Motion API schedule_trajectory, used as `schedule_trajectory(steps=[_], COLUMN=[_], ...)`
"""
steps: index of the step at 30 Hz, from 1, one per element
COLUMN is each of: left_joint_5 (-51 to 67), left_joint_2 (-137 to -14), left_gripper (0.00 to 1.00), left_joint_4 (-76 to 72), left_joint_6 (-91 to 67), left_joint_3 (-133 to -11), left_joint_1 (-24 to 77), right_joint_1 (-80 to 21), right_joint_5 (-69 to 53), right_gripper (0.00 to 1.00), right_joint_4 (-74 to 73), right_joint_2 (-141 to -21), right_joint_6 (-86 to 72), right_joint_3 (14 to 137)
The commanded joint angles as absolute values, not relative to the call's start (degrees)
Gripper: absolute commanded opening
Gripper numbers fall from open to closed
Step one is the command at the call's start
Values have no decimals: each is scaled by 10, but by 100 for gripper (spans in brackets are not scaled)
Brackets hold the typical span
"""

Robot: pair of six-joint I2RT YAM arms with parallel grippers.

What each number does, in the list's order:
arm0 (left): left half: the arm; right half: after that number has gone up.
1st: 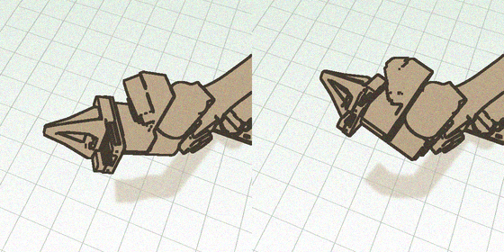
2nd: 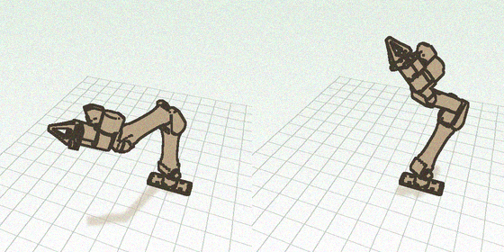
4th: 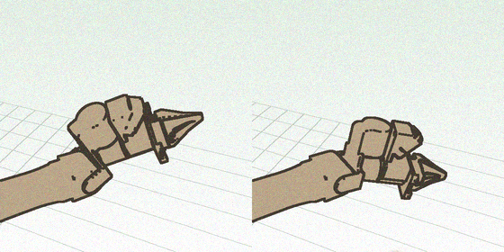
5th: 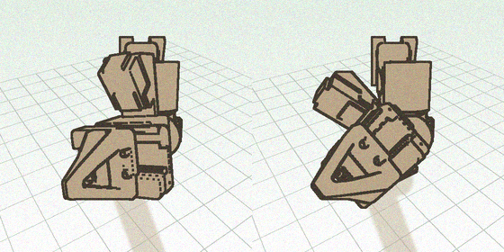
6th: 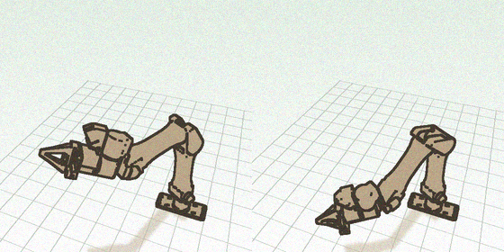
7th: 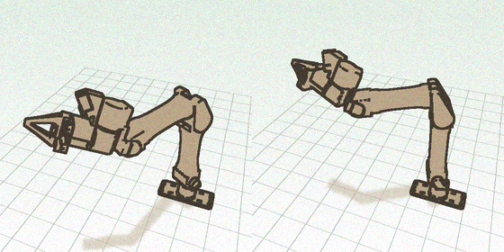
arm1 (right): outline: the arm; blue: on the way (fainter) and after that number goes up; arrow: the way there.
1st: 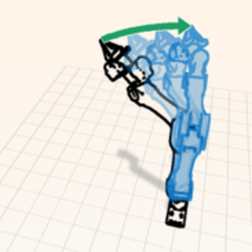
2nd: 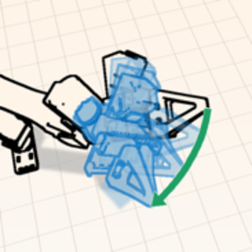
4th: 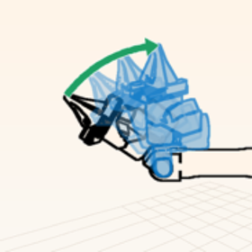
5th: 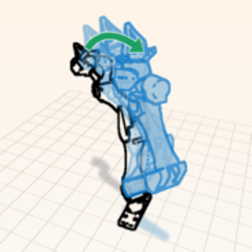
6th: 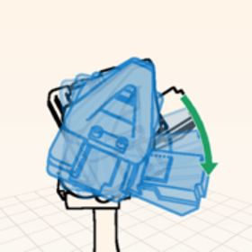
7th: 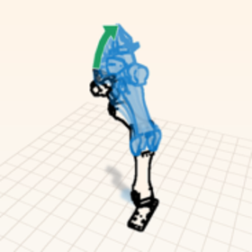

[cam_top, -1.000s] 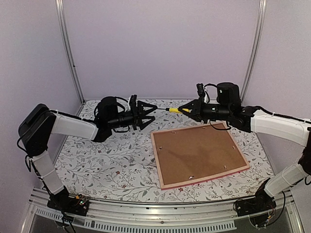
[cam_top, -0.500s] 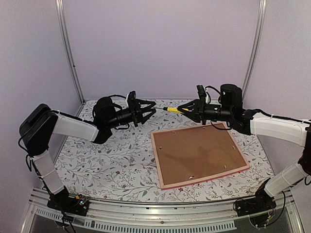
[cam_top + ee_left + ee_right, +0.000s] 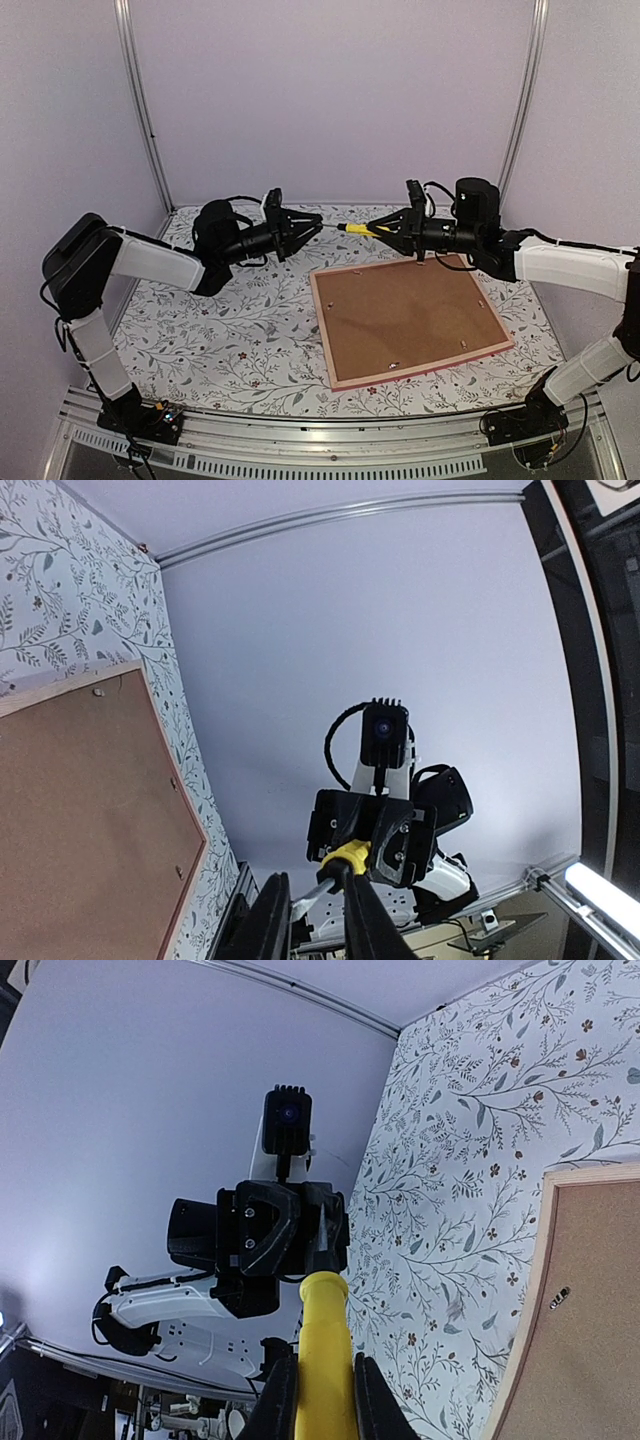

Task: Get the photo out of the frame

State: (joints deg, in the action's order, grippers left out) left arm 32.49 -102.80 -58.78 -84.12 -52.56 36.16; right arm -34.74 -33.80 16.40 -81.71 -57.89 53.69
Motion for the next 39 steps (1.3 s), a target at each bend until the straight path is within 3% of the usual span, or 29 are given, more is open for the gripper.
schedule_trajectory(steps=[1,9,15,26,31,39], left_joint_5=[332,334,338,335,334,328], left_joint_2=[-1038,-1038,-1038,-1034,-1030,-1012], left_gripper=[21,12,1,0,0,0], left_joint_4=[-589,-581,-575,-558,-554,-537], left_joint_6=[-834,-831,-830,-821,-818,-805], left_joint_3=[-542,-551,-555,-558,-555,-540], left_joint_1=[367,368,368,366,361,343], right_joint_1=[-341,-338,-337,-336,-336,-335], right_joint_5=[-348,-351,-354,-349,-346,-335], right_gripper=[0,0,0,2,20,67], right_joint_4=[185,187,190,188,187,175], right_joint_2=[-804,-800,-802,-802,-803,-800], right_joint_6=[-584,-586,-586,-578,-572,-558], right_joint_3=[527,524,524,521,518,517])
